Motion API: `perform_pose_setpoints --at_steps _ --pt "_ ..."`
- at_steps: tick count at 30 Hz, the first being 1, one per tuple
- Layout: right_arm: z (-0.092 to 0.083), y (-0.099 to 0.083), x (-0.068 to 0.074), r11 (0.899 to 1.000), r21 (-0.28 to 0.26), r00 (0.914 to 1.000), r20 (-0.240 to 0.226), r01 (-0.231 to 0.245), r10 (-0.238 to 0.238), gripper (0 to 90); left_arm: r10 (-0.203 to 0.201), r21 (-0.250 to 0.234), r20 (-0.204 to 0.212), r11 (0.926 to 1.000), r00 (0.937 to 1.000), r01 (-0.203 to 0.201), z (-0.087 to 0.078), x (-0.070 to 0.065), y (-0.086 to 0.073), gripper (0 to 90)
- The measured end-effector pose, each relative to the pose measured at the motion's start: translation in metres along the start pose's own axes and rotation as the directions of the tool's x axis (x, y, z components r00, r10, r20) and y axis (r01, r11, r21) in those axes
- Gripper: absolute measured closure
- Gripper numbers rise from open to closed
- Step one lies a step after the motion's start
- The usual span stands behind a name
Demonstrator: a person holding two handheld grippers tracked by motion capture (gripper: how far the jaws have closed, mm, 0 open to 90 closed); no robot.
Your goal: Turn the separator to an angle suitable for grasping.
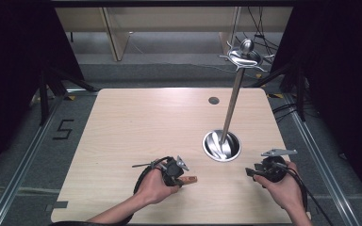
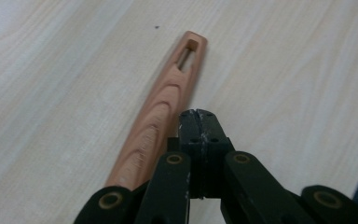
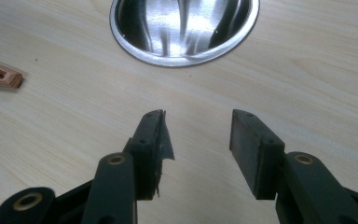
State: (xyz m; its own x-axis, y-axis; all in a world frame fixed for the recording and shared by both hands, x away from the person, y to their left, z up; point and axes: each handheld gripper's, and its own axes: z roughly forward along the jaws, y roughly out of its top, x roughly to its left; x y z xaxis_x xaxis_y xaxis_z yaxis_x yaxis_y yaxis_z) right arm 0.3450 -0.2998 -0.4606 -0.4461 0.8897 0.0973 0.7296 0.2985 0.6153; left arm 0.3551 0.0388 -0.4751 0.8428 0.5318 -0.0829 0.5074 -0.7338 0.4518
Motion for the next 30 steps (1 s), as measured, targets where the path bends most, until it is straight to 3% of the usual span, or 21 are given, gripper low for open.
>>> perform_pose_setpoints --at_steps 2,3,8,13,14,18,21,22,23,24,26,27,28,30 --pt "-0.001 0.000 0.002 1.000 0.011 0.9999 0.000 -0.013 0.013 55.2 -0.008 0.004 -0.011 1.0000 0.9999 0.008 0.002 0.000 0.002 89.2" --pt "-0.002 0.001 0.004 0.999 0.024 0.9988 -0.007 -0.048 0.048 55.2 -0.001 0.007 -0.020 1.0000 0.9998 0.002 0.004 0.001 0.004 89.2" --pt "-0.003 0.000 0.004 0.999 0.024 0.9989 -0.010 -0.045 0.045 55.0 -0.048 0.003 -0.005 0.9989 0.9989 0.048 0.015 0.002 0.006 89.3" --pt "-0.001 0.000 0.003 0.999 0.019 0.9992 -0.009 -0.038 0.038 54.8 -0.020 0.028 -0.047 0.9994 0.9987 0.022 0.014 0.008 0.008 89.3" --pt "-0.001 0.000 0.003 0.999 0.022 0.9994 -0.009 -0.034 0.034 54.8 -0.070 0.000 -0.064 0.9975 0.9955 0.070 0.015 0.011 0.011 89.3" --pt "-0.001 -0.001 0.006 0.998 0.020 0.9979 -0.015 -0.062 0.063 54.5 -0.103 -0.001 -0.083 0.9947 0.9913 0.103 0.017 0.024 0.016 89.3" --pt "-0.001 -0.001 0.003 0.999 0.020 0.9993 -0.014 -0.035 0.035 54.3 -0.146 -0.015 -0.099 0.9892 0.9843 0.146 0.018 0.035 0.020 89.3" --pt "-0.001 -0.002 0.006 0.996 0.029 0.9964 -0.019 -0.082 0.082 54.3 -0.175 -0.028 -0.105 0.9845 0.9790 0.173 0.019 0.037 0.021 89.3" --pt "-0.002 -0.001 0.005 0.996 0.049 0.9972 -0.013 -0.073 0.073 54.2 -0.175 -0.028 -0.105 0.9845 0.9790 0.173 0.019 0.037 0.021 89.3" --pt "-0.002 -0.002 0.004 0.997 0.047 0.9977 -0.014 -0.066 0.066 54.2 -0.167 -0.022 -0.110 0.9860 0.9798 0.166 0.017 0.046 0.024 89.2" --pt "0.000 -0.002 0.001 0.999 0.027 0.9989 -0.006 -0.047 0.047 54.2 -0.194 -0.034 -0.119 0.9809 0.9737 0.191 0.016 0.054 0.026 89.3" --pt "0.000 -0.002 0.003 0.997 0.017 0.9966 -0.023 -0.079 0.079 54.1 -0.199 -0.032 -0.126 0.9800 0.9719 0.197 0.015 0.057 0.027 89.2" --pt "-0.001 -0.002 0.003 0.996 0.023 0.9960 -0.023 -0.085 0.086 54.1 -0.221 -0.045 -0.129 0.9751 0.9667 0.217 0.014 0.061 0.028 89.3" --pt "0.000 -0.002 0.003 0.996 0.021 0.9959 -0.027 -0.085 0.086 53.8 -0.230 -0.042 -0.131 0.9732 0.9644 0.226 0.013 0.065 0.029 89.2"
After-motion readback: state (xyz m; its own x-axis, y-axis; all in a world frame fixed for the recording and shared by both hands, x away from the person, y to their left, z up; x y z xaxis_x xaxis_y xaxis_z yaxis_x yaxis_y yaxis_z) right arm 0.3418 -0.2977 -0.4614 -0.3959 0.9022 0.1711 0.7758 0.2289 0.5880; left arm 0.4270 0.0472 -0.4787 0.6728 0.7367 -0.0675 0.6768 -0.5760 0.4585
